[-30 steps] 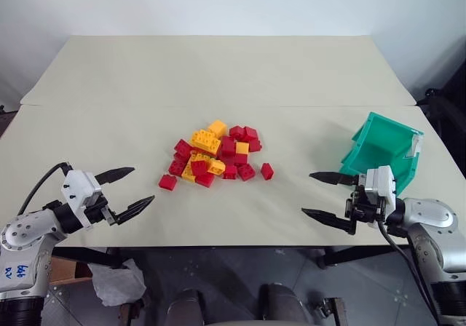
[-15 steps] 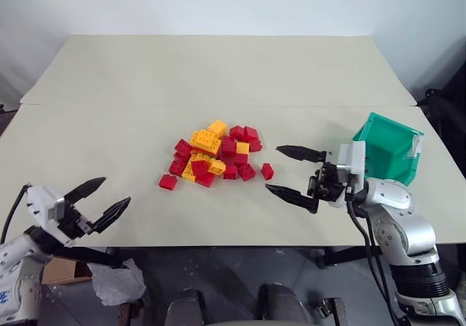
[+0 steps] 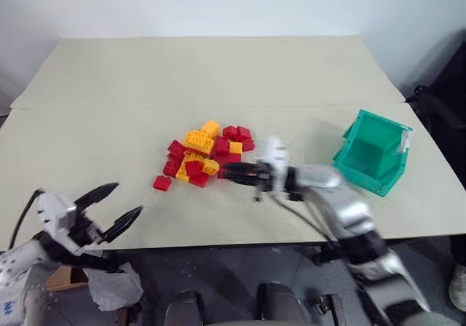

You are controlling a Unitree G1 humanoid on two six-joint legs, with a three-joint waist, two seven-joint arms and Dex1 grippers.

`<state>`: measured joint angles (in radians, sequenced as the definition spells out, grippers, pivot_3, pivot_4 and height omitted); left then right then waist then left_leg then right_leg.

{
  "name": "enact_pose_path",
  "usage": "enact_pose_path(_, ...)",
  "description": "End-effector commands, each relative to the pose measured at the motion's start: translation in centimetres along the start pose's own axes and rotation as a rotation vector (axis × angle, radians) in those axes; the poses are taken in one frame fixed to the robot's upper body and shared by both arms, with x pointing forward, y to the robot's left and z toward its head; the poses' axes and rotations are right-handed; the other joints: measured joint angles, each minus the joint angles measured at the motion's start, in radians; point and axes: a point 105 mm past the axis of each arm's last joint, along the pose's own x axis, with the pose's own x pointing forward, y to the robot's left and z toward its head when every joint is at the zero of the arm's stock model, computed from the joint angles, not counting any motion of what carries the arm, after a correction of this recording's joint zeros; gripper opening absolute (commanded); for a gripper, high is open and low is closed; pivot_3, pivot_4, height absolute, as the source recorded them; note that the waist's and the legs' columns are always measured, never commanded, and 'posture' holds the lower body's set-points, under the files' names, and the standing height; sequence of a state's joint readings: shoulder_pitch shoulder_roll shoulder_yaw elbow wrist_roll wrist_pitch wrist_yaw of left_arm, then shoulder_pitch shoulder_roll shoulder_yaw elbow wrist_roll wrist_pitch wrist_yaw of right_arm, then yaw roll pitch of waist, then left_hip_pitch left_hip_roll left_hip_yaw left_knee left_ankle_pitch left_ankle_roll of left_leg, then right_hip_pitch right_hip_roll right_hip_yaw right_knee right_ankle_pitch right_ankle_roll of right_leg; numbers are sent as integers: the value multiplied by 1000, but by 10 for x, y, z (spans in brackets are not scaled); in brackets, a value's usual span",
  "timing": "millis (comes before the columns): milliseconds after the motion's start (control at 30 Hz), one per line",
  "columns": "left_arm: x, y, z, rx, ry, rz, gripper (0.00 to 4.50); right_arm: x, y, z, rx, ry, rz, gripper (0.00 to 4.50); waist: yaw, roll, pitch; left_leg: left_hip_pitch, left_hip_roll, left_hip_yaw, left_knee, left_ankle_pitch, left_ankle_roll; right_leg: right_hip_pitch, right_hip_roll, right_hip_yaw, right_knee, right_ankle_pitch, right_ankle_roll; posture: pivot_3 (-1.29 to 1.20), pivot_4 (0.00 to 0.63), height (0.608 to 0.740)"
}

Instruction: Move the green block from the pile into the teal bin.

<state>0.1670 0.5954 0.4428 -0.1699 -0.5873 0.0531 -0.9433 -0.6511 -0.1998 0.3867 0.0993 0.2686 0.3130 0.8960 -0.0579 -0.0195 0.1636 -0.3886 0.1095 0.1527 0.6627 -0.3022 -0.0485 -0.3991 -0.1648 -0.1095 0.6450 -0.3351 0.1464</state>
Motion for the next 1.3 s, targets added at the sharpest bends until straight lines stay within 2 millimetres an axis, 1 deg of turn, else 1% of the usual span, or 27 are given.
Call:
enact_pose_path(33,-1,-4,3,7,5,-15,4500,11,-25,1,-66,50,-86,229,0,0,0,0,0,0,0,0,0,0,0,0,0,0,0,0,150,740)
enact_pose_path(133,3,-5,5,10,-4,-23,4500,29,-45,10,-115,49,-145,229,2,0,0,-2,0,1,0,-2,1,-1,0,0,-1,0,0,0,150,740)
enact_pose_path(233,4,-5,6,10,-11,-15,4500,36,-60,17,-134,44,-185,229,-2,0,0,-2,0,1,0,-2,0,-2,0,-1,-1,0,0,0,150,740)
enact_pose_path(300,4,-4,7,10,-13,-7,4500,38,-72,19,-154,54,-229,229,-5,0,0,-2,0,1,0,-2,0,-3,0,-1,-1,0,0,0,150,740)
enact_pose_path(400,3,-4,7,13,-14,7,4500,34,-88,21,-162,63,-290,229,-5,0,0,-2,0,2,-1,-2,0,-3,0,-1,-1,0,0,0,150,740)
enact_pose_path(500,4,-3,7,13,-23,20,4500,31,-95,21,-168,60,-310,229,-6,0,0,-2,1,2,-1,-2,0,-3,0,-1,-1,0,0,0,150,740)
enact_pose_path(567,5,-3,7,14,-25,25,4500,31,-94,20,-174,64,-290,229,-6,0,0,-2,1,2,-1,-2,0,-3,0,-1,-1,0,0,0,150,740)
enact_pose_path(633,7,-2,6,15,-23,25,4500,33,-89,19,-179,63,-250,229,-9,0,0,-2,1,2,-1,-2,0,-3,0,-1,-1,0,0,0,150,740)
enact_pose_path(767,7,-2,7,16,-23,21,4500,40,-70,21,-178,44,-139,229,-20,0,0,-2,1,2,-1,-2,0,-3,0,-1,-1,0,0,0,150,740)
enact_pose_path(867,7,-2,7,16,-23,21,4500,39,-56,14,-159,79,-59,229,-26,0,0,-2,1,2,-1,-2,0,-3,0,-1,-1,0,0,0,150,740)
enact_pose_path(933,6,-2,6,14,-21,21,4500,37,-43,4,-151,138,20,229,-27,0,0,-2,1,2,-2,-2,0,-3,0,-1,-1,0,0,0,150,740)
enact_pose_path(1000,6,-3,5,11,-19,19,4500,33,-34,0,-163,174,60,229,-26,0,0,-2,1,2,-2,-2,0,-3,0,-1,-1,0,0,0,150,740)
enact_pose_path(1067,7,-3,5,8,-23,19,4500,29,-34,2,-167,179,43,229,-26,0,0,-2,1,2,-2,-2,0,-3,0,0,-1,0,0,0,150,740)
enact_pose_path(1133,8,-4,4,6,-23,18,4500,28,-43,3,-165,176,-13,229,-28,0,0,-2,1,2,-2,-2,0,-3,0,0,-1,0,0,0,150,740)
enact_pose_path(1300,10,-4,3,3,-27,16,4500,26,-72,14,-144,130,-162,229,-27,0,0,-2,1,2,-2,-2,0,-3,0,0,-1,0,0,0,150,740)
